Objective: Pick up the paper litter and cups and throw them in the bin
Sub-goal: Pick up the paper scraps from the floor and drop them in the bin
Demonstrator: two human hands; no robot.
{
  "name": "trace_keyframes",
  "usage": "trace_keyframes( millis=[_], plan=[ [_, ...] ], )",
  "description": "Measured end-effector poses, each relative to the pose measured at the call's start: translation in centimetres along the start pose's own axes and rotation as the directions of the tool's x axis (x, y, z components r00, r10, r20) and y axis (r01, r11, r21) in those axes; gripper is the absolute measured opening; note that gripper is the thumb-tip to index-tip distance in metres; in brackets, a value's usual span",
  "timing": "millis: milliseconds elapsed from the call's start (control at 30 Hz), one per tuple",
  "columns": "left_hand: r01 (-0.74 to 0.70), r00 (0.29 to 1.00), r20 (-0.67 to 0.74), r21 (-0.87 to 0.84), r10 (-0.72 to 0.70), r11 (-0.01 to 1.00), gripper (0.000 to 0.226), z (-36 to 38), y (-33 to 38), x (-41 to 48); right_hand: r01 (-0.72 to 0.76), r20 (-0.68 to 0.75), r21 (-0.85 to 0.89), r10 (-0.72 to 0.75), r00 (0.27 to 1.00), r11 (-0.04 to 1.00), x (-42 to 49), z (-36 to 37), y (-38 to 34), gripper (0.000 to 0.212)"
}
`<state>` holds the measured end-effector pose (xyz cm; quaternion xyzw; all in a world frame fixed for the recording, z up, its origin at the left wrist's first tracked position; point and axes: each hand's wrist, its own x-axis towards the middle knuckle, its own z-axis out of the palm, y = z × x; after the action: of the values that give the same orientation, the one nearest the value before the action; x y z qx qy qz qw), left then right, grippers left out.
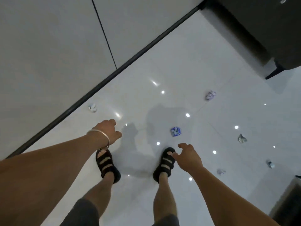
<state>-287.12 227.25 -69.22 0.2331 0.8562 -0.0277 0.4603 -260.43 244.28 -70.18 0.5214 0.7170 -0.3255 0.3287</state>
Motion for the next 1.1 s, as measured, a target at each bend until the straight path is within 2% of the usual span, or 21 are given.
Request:
trace_keyframes(
  millis=[167,333,467,567,633,733,900,967,1033,1100],
  plan=[
    [0.072,0.996,0.047,-0.052,-0.070,0.996,0.059,10.7,2.4,7.5,0.046,0.036,-0.086,-0.043,0.998,0.995,14.4,3.2,4.1,0.055],
    [0.090,0.995,0.061,-0.126,-0.082,0.988,0.056,21.4,5.5,15.2,0.070,0.000,-0.180,-0.071,0.997,0.981,27.3,8.3,7.7,0.061],
    [0.082,0.995,0.070,-0.116,-0.074,0.990,0.052,27.4,6.5,21.0,0.096,-0.027,-0.209,-0.103,0.994,0.973,35.7,12.8,9.9,0.067],
    [0.072,0.994,0.092,-0.128,-0.061,0.989,0.051,30.4,6.9,24.6,0.059,-0.057,-0.235,-0.075,0.996,0.970,39.9,15.4,11.1,0.071],
    [0.076,0.994,0.094,-0.157,-0.062,0.985,0.052,31.6,7.1,26.4,0.052,-0.116,-0.235,-0.082,0.990,0.971,41.3,16.7,11.7,0.067],
    [0.088,0.992,0.102,-0.213,-0.068,0.973,0.050,32.7,7.3,27.7,0.116,-0.205,-0.247,-0.169,0.964,0.962,41.4,18.3,11.8,0.054],
    [0.080,0.993,0.112,-0.302,-0.048,0.950,0.047,31.4,7.8,26.3,0.236,-0.151,-0.115,-0.251,0.956,0.965,38.3,19.2,8.9,0.017],
    [0.092,0.992,0.110,-0.346,-0.057,0.934,0.048,29.8,7.6,25.2,0.285,-0.108,-0.041,-0.287,0.952,0.958,36.1,19.0,7.2,0.015],
    [0.106,0.992,0.104,-0.350,-0.074,0.931,0.048,28.2,7.1,23.9,0.315,-0.124,0.031,-0.309,0.943,0.949,33.8,18.5,5.8,0.018],
    [0.118,0.991,0.105,-0.338,-0.087,0.934,0.048,26.9,6.5,22.8,0.331,-0.160,-0.019,-0.330,0.930,0.943,32.2,17.7,5.4,0.026]
  ],
)
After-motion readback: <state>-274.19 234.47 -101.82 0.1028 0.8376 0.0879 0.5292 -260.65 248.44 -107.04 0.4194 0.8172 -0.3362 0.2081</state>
